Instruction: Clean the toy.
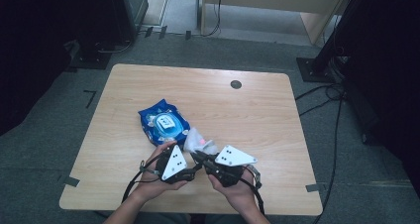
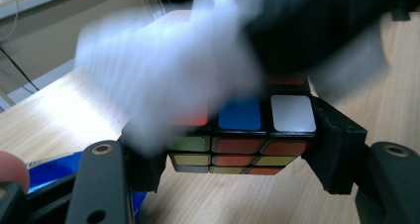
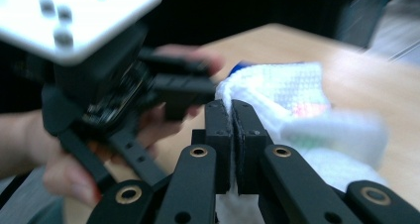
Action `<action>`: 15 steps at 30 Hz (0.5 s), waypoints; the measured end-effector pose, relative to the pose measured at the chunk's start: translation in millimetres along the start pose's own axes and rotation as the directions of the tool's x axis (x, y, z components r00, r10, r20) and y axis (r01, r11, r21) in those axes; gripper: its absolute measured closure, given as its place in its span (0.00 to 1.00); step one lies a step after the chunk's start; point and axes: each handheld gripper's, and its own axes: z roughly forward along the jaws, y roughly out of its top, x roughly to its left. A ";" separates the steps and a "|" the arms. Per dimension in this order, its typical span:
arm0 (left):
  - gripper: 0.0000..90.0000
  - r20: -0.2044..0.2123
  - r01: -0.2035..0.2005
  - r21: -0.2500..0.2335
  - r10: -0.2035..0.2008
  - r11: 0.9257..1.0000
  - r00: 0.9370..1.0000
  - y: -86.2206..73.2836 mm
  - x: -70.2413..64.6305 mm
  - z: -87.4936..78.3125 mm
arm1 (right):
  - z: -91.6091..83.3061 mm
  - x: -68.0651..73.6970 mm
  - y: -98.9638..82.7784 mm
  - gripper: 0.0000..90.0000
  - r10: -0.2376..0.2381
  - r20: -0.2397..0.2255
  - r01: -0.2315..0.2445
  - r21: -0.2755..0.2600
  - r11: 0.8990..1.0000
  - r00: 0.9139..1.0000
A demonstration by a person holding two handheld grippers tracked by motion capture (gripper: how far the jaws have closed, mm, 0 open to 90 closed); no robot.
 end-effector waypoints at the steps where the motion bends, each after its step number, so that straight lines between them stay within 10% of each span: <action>1: 0.38 -0.002 0.001 0.000 -0.001 1.000 1.000 -0.2 0.1 0.0 | 1.2 0.3 -1.0 0.98 -0.012 0.005 0.012 0.006 1.000 1.000; 9: 0.38 0.002 0.027 -0.001 -0.027 1.000 1.000 -3.2 5.6 -0.6 | -16.4 -27.6 0.7 0.97 0.074 0.121 -0.067 -0.058 0.996 0.990; 15: 0.38 0.003 0.031 -0.007 -0.031 0.999 1.000 -2.5 5.9 -0.6 | -2.4 -6.2 -1.9 0.96 0.004 -0.018 -0.004 -0.001 1.000 1.000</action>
